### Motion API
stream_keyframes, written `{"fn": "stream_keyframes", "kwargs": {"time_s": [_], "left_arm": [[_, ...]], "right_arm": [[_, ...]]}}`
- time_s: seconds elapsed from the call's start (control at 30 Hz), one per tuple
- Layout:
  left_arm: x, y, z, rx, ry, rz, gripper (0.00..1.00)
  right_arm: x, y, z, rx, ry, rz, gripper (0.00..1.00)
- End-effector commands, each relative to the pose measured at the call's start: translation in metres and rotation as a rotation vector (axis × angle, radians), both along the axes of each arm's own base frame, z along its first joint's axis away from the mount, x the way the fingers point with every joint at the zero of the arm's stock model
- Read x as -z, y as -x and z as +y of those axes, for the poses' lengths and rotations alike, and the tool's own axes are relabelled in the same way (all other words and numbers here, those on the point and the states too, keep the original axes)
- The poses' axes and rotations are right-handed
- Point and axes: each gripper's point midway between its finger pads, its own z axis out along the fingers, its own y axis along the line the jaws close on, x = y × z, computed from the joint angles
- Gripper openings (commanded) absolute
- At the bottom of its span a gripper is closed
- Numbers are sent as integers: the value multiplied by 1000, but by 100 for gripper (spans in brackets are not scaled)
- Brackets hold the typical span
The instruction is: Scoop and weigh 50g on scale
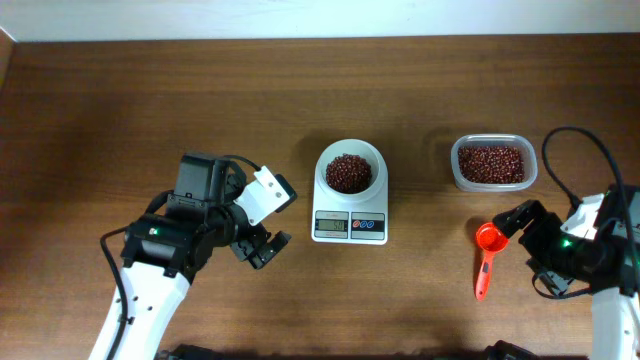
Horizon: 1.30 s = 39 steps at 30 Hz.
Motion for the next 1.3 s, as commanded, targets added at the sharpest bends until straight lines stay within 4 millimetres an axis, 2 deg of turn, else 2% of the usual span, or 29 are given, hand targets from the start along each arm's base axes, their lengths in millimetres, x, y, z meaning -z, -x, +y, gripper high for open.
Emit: {"fn": "stream_keyframes", "kwargs": {"time_s": [0.0,0.23,0.43,0.57,0.73,0.83,0.93,1.07,1.27], "left_arm": [[-5,-2,1,6,-1,-21,99],[-5,-2,1,6,-1,-21,99],[-5,-2,1,6,-1,-21,99],[-5,-2,1,6,-1,-21,99],[-5,-2,1,6,-1,-21,99],[-5,-2,1,6,-1,-21,99],[-5,-2,1,6,-1,-21,99],[-5,-2,1,6,-1,-21,99],[-5,-2,1,6,-1,-21,99]], "right_arm": [[-4,-1,0,-12,-3,-10,99],[20,-1,-3,-6,-39,118,99],[15,2,0,-112,22,79,99],[-14,-5,13,-209,199,-140,99],[-42,17,43,-330,351,-447,99],[-44,23,50,-329,387,-642,99],[-47,21,56,-335,419,-802,99],[-43,15,54,-298,470,-937,99],[-39,0,35,-183,554,-999,99]]}}
